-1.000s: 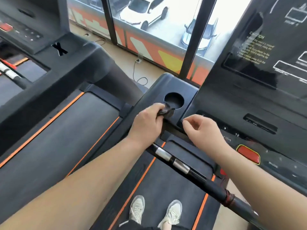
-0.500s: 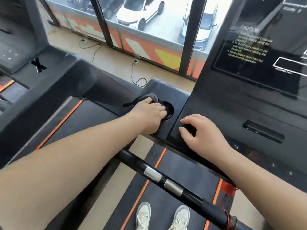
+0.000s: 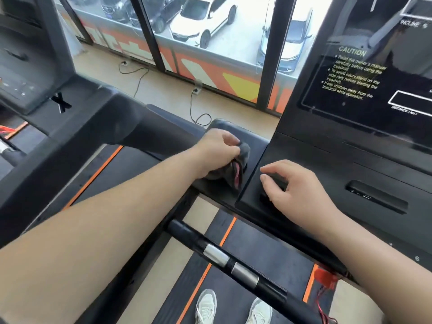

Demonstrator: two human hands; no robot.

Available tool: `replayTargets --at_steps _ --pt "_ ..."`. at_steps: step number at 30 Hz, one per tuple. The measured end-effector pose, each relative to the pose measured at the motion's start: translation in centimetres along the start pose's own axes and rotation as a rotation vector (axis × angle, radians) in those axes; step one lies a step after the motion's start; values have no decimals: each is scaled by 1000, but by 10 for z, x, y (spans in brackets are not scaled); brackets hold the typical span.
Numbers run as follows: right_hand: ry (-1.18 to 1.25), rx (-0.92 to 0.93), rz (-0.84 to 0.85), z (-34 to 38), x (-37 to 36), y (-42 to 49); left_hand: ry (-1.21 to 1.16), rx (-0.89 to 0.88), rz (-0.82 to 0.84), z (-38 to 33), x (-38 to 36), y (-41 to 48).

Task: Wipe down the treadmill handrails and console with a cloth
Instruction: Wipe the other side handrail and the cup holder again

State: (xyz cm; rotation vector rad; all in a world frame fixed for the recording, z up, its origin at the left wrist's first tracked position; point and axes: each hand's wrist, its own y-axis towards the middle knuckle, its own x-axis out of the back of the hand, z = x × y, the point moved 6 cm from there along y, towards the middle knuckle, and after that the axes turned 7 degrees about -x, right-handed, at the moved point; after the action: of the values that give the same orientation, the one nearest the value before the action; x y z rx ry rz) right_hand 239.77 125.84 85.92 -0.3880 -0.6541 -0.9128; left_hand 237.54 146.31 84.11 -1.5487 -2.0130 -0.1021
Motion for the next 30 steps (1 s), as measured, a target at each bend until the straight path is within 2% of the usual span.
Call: replayTargets --at_steps 2,5,7,9,11,15,19,21,23,26,28,30 --pt "18 -31 -4 0 -1 3 -118 -69 -196 -6 29 9" --pt "12 -45 -8 2 -10 6 98 -228 -398 -16 60 8" --pt "-17 -33 13 3 -20 5 309 -299 -282 -8 55 5" --pt "-48 -26 28 4 -28 2 543 -344 -22 10 35 1" --pt "-57 -22 40 5 -33 -1 810 -371 149 23 22 -4" --pt "-56 -39 44 2 -35 -4 1303 -483 134 13 6 -9" --pt "-63 -5 3 7 -28 -8 1416 -609 249 4 -27 -23" --pt "-102 32 -5 12 -26 -11 1394 -659 342 6 -42 -29" --pt "-124 51 -11 14 -25 -14 1235 -534 311 8 -40 -21" --pt "-120 38 -46 12 -25 -23 785 -335 129 10 -33 -20" --pt "-106 28 -73 12 -24 -32 464 -302 14 13 -34 -40" --pt "-78 12 -82 12 -27 -45 229 -293 -3 25 -30 -72"
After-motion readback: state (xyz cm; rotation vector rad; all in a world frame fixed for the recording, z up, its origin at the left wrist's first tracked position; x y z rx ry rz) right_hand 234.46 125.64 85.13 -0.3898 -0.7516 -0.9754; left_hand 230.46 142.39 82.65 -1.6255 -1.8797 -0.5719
